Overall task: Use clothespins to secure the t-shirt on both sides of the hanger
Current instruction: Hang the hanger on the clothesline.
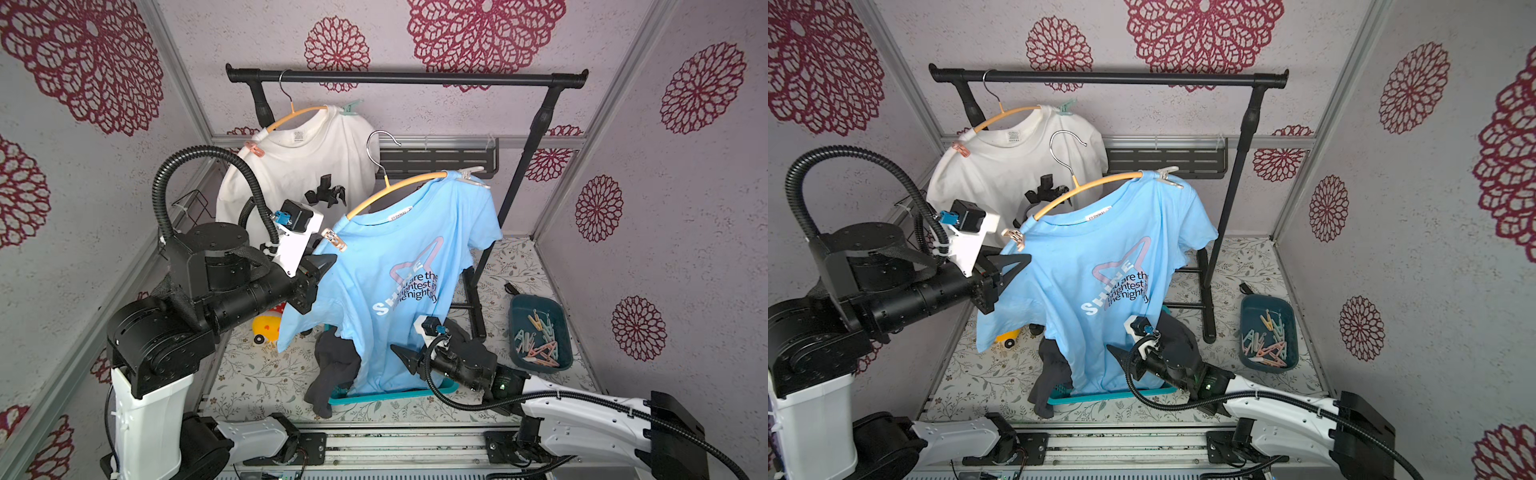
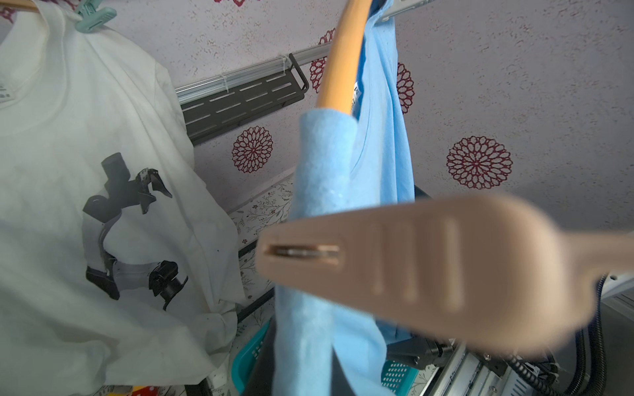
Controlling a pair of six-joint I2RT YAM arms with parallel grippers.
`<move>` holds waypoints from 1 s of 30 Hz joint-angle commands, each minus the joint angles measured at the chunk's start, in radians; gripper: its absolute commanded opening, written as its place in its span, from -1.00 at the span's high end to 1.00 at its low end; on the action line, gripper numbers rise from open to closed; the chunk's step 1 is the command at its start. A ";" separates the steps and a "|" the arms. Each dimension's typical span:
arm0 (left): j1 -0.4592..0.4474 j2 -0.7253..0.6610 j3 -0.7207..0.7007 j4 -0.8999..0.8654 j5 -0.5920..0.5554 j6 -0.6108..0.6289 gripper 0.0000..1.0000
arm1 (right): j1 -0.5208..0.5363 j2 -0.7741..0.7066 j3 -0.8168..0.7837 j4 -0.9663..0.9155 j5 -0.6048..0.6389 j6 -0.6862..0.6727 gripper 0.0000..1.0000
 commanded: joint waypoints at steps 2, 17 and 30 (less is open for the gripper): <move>0.002 -0.022 -0.017 0.112 -0.051 -0.041 1.00 | 0.007 -0.027 0.099 0.077 0.059 -0.003 0.79; 0.069 0.133 0.019 0.220 -0.152 0.014 1.00 | -0.077 0.106 0.535 -0.099 0.201 -0.096 1.00; 0.227 0.235 0.112 0.352 -0.133 0.015 1.00 | -0.303 0.398 0.689 0.089 0.140 -0.078 1.00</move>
